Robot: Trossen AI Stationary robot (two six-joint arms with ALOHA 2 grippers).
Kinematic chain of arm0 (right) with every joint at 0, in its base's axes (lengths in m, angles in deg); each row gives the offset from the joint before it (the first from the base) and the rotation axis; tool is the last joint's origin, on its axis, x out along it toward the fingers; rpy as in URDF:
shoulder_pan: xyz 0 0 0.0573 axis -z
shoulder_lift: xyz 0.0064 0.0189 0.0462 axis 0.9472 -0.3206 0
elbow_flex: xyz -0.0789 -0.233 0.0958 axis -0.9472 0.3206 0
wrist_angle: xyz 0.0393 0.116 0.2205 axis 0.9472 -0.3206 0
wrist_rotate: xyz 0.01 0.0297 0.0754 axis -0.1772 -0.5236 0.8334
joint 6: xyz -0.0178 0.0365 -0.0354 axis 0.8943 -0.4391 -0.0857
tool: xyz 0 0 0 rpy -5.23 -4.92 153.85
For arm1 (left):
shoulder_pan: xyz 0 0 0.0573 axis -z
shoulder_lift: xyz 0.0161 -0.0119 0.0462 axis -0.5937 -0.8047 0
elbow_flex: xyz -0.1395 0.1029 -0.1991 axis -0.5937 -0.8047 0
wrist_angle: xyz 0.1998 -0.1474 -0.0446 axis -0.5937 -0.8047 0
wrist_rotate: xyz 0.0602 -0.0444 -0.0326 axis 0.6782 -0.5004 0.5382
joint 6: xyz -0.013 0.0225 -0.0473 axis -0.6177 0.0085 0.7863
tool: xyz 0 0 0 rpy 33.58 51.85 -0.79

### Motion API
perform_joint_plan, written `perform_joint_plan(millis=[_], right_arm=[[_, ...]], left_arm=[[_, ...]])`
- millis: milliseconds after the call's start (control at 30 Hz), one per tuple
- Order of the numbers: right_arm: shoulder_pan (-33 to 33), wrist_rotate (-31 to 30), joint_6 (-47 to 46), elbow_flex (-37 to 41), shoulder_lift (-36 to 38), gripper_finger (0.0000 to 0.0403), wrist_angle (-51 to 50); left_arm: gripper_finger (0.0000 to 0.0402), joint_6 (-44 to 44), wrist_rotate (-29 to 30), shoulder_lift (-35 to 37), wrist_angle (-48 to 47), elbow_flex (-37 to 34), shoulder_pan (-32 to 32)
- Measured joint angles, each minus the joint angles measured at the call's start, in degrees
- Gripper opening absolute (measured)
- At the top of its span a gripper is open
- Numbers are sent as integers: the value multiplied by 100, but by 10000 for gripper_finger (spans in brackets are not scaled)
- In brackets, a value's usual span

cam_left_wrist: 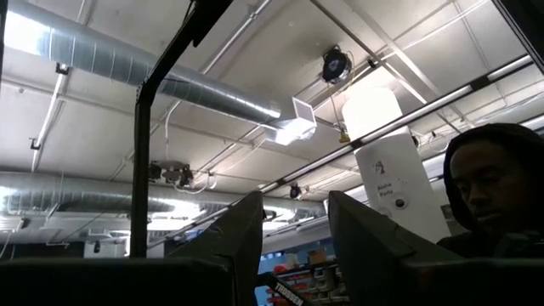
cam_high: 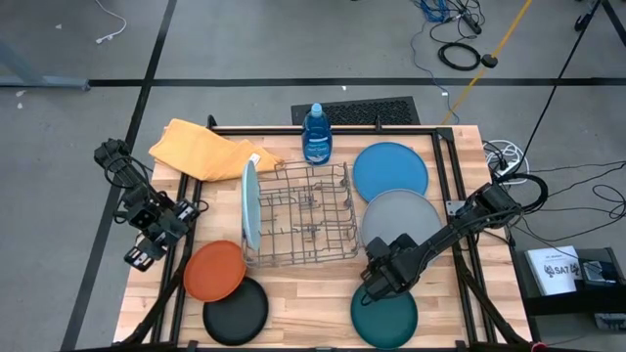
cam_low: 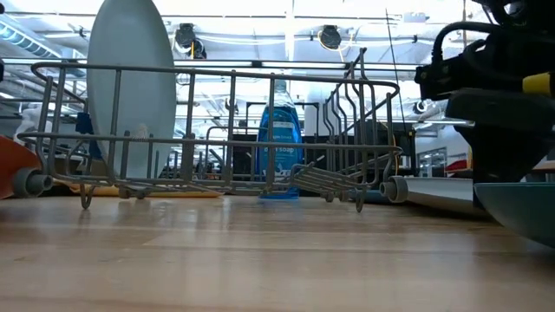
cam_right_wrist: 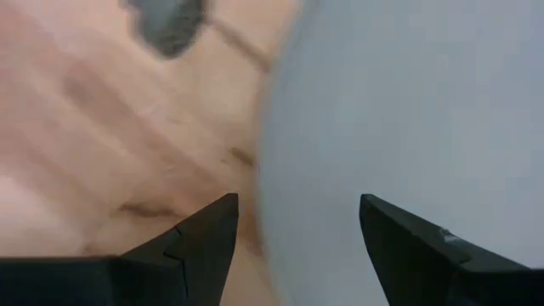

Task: Sort dishes
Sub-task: Put the gray plate in the dish rack

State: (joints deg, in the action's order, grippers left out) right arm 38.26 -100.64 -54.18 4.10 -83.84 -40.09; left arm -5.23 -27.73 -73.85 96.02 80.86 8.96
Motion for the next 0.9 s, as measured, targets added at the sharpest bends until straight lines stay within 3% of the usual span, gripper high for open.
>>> perform_joint_plan(millis=[233,567,900], right_arm=[[-2,69,-95,36,0,240,-288],[-9,273,-131,422,35,228,213],[-4,297,39,554,29,167,416]], left_arm=[[137,0,0,0,0,1,0],[137,0,0,2,0,-1,2],[137,0,0,2,0,-1,2]])
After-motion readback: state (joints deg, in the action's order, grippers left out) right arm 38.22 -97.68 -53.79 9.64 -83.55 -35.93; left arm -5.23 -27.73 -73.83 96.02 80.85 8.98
